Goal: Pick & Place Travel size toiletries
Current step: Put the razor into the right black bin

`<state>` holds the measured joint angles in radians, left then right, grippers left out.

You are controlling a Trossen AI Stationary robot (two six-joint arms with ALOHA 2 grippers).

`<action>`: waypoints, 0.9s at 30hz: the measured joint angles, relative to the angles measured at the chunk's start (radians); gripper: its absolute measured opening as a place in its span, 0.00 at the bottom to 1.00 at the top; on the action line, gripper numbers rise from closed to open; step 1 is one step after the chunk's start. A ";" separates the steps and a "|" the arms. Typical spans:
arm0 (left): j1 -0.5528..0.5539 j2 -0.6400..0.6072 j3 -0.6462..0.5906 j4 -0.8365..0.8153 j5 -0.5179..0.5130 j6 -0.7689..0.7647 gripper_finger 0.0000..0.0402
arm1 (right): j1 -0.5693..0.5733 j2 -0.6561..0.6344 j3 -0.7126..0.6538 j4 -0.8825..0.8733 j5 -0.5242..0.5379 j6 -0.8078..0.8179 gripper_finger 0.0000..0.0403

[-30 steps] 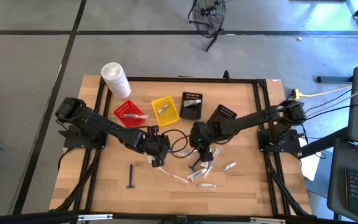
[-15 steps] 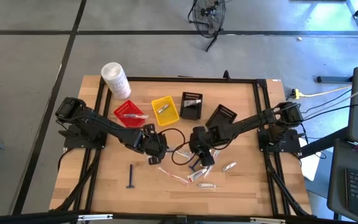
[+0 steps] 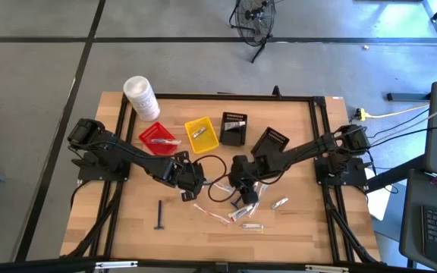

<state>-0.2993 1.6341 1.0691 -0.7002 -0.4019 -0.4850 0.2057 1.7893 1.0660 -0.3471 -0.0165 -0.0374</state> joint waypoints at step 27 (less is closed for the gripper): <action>0.000 0.000 0.000 0.001 0.000 0.000 0.31 | 0.085 0.000 0.000 -0.081 -0.033 -0.009 0.44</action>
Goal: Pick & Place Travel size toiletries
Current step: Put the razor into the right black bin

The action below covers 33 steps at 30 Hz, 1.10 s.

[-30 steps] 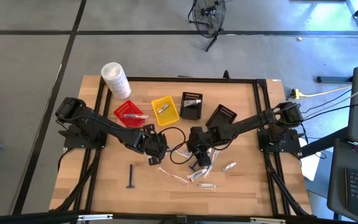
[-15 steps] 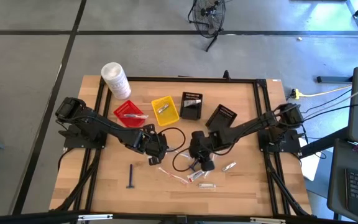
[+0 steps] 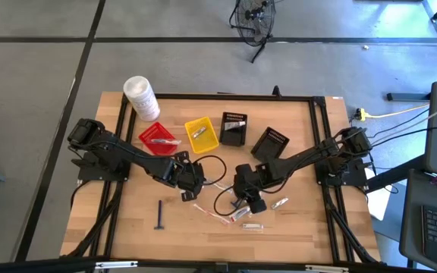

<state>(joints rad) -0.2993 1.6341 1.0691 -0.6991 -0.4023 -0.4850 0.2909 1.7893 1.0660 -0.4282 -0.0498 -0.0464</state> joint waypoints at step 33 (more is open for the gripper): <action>0.000 0.000 0.000 0.023 0.000 0.000 0.31 | -0.006 0.077 0.000 0.100 -0.074 -0.105 0.07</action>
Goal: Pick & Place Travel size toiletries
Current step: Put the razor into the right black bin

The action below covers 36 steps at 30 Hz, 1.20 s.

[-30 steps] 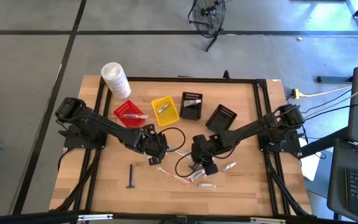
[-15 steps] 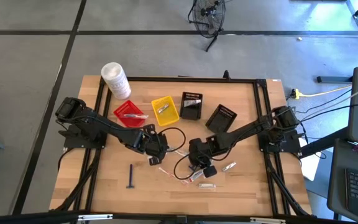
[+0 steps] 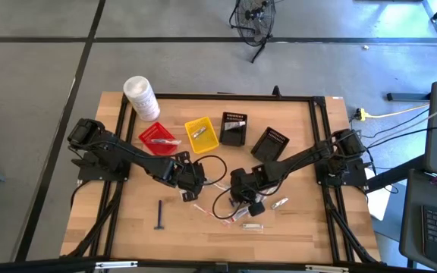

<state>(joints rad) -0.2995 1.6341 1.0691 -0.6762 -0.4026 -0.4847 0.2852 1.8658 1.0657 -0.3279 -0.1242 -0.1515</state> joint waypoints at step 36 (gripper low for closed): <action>0.000 0.000 0.000 0.008 0.001 0.000 0.31 | -0.304 -0.205 0.040 -0.722 0.466 -0.049 0.11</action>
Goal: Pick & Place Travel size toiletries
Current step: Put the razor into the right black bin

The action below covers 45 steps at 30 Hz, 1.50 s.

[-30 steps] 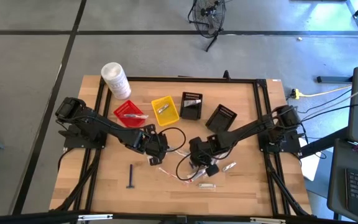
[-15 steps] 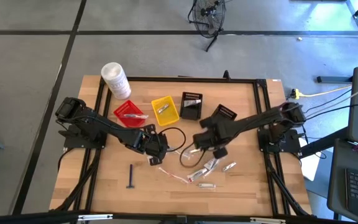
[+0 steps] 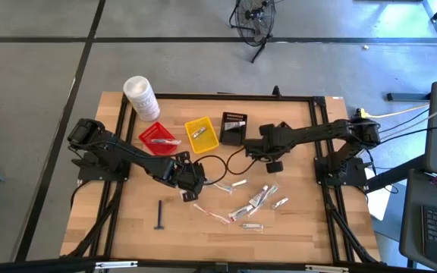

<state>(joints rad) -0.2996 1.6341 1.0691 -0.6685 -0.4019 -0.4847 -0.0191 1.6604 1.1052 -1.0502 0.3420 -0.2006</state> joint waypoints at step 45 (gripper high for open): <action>-0.002 0.000 0.000 0.016 0.003 0.000 0.31 | -0.194 -0.288 -0.283 0.236 0.009 0.008 0.30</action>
<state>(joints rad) -0.3016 1.6341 1.0689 -0.6529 -0.3992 -0.4845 -0.2127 1.3727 0.8219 -0.8140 0.3511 -0.1924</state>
